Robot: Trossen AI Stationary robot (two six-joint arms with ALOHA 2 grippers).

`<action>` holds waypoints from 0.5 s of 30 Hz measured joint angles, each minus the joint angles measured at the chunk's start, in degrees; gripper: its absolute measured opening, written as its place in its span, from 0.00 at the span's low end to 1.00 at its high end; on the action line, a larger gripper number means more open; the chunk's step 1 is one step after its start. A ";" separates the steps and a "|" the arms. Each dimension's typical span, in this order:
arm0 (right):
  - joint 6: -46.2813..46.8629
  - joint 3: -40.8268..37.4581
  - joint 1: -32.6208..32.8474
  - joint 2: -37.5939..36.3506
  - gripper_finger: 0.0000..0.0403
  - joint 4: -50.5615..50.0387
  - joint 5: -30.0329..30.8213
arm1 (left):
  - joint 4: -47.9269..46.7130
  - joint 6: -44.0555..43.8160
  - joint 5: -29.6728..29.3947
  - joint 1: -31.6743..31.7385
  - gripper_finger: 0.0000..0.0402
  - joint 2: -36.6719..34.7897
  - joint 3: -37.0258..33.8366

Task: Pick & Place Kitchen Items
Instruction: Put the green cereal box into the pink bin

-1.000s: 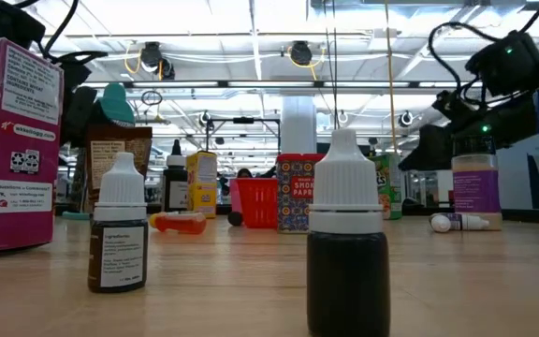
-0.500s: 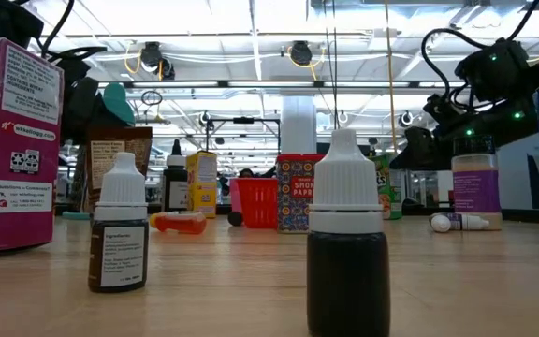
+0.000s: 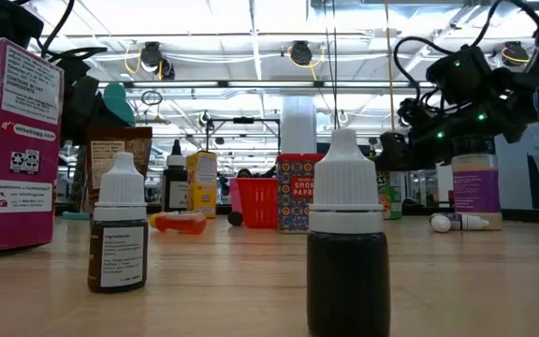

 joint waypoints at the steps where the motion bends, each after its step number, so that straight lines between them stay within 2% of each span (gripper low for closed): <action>1: 0.32 0.15 -0.22 0.36 0.72 0.00 -0.01 | 0.00 0.02 0.00 -0.02 0.52 0.00 0.00; 7: 1.26 0.20 -0.77 0.54 0.65 0.17 -0.02 | -0.02 0.19 0.00 -0.01 0.52 0.00 0.00; 15: 1.37 0.20 -0.71 0.54 0.38 3.35 -3.32 | -0.02 0.15 -0.01 -0.01 0.52 0.00 0.00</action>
